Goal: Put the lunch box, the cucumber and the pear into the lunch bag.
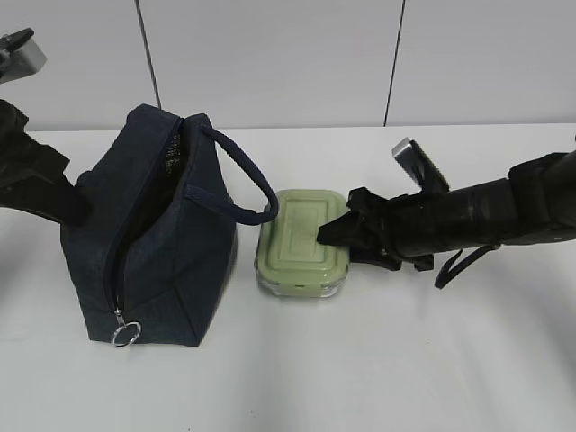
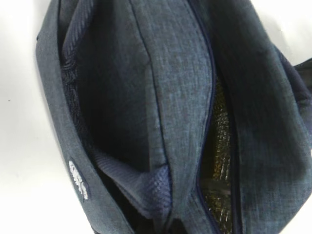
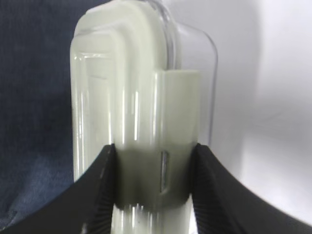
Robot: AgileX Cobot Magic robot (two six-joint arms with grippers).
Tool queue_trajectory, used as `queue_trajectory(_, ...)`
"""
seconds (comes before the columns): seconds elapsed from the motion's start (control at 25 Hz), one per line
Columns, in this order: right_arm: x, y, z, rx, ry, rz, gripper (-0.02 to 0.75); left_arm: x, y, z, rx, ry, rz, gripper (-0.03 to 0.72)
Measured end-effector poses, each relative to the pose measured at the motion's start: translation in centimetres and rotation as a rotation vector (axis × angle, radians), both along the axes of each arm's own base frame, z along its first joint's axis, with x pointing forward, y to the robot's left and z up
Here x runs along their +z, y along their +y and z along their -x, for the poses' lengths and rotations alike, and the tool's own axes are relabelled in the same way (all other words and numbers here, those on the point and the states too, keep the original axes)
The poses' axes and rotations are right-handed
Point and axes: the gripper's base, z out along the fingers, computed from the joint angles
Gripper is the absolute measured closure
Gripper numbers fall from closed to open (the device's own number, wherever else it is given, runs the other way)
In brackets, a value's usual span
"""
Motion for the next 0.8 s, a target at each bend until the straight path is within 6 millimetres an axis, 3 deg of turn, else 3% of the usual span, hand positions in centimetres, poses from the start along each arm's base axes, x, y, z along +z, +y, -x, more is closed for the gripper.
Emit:
queue_trajectory(0.2,2.1,-1.6,-0.4,-0.041,-0.059,0.022,0.434,0.0,0.0,0.0,-0.001,0.001,0.0,0.685)
queue_trajectory(0.48,5.3,-1.5,0.1,-0.011,-0.147,-0.007,0.435,0.0,0.0,0.0,-0.001,0.001,0.0,0.685)
queue_trajectory(0.64,8.4,-1.4,0.3,0.011,-0.241,-0.015,0.435,0.0,0.0,0.0,-0.001,0.001,0.0,0.685)
queue_trajectory(0.8,12.8,-0.8,-0.5,0.031,-0.355,-0.066,0.435,0.0,0.0,0.0,-0.001,0.001,-0.001,0.685)
